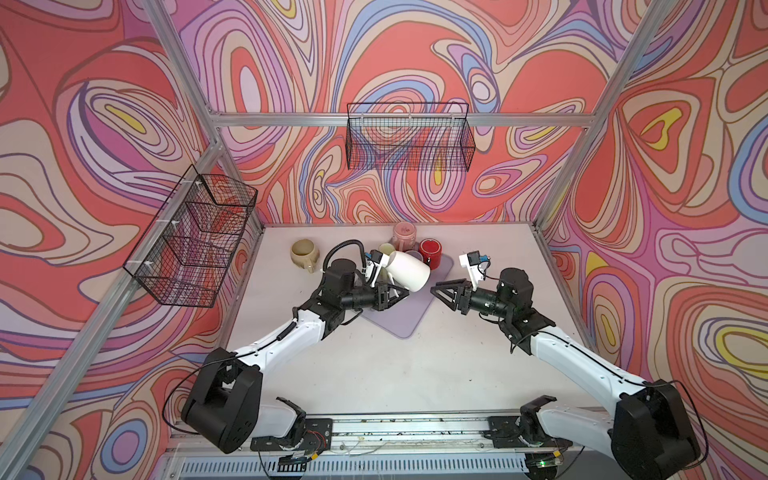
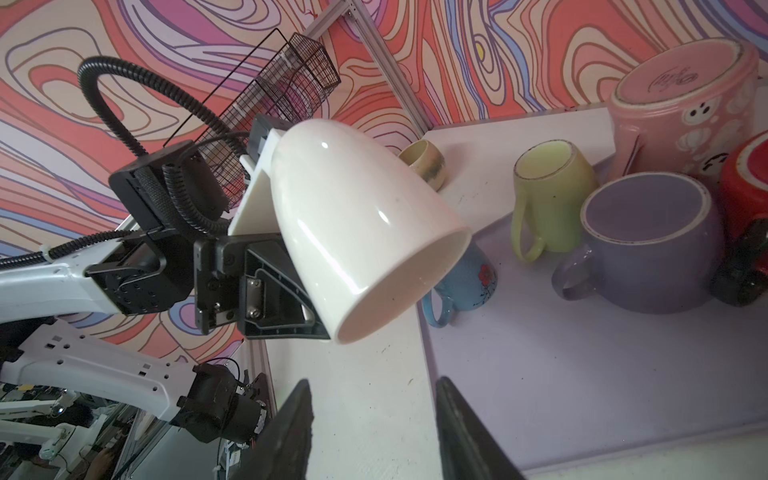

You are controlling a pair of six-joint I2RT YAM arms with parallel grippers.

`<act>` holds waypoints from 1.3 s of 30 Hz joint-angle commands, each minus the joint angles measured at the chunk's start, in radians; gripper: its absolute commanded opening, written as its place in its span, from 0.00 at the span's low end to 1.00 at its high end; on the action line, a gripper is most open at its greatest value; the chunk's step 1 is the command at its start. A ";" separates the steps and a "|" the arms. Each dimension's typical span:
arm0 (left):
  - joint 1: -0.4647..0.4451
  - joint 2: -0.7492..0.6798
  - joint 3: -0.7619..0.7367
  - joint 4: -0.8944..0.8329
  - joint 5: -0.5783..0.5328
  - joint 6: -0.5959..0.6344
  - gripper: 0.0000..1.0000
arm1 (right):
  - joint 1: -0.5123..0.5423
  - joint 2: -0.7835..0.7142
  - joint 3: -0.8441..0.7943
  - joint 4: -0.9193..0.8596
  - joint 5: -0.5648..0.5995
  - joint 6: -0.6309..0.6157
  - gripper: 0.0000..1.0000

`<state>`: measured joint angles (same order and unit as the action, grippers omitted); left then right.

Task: Turn the mug right side up
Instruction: 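Bring the white mug toward the right gripper while the right gripper reaches for it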

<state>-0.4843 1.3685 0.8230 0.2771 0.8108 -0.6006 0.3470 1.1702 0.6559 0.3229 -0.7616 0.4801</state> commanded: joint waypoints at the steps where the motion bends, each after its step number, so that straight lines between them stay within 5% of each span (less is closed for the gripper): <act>1: 0.001 -0.029 0.021 0.090 0.034 0.001 0.00 | -0.004 0.006 0.038 0.051 -0.037 0.004 0.50; 15: 0.000 0.029 0.048 0.196 0.079 -0.084 0.00 | 0.031 0.100 0.064 0.191 -0.064 0.052 0.50; 39: -0.034 0.098 -0.033 0.411 0.045 -0.205 0.00 | 0.147 0.253 0.159 0.298 0.062 0.051 0.44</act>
<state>-0.5175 1.4631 0.7910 0.5686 0.8574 -0.7918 0.4870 1.4235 0.7887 0.5766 -0.7223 0.5266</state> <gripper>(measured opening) 0.160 0.445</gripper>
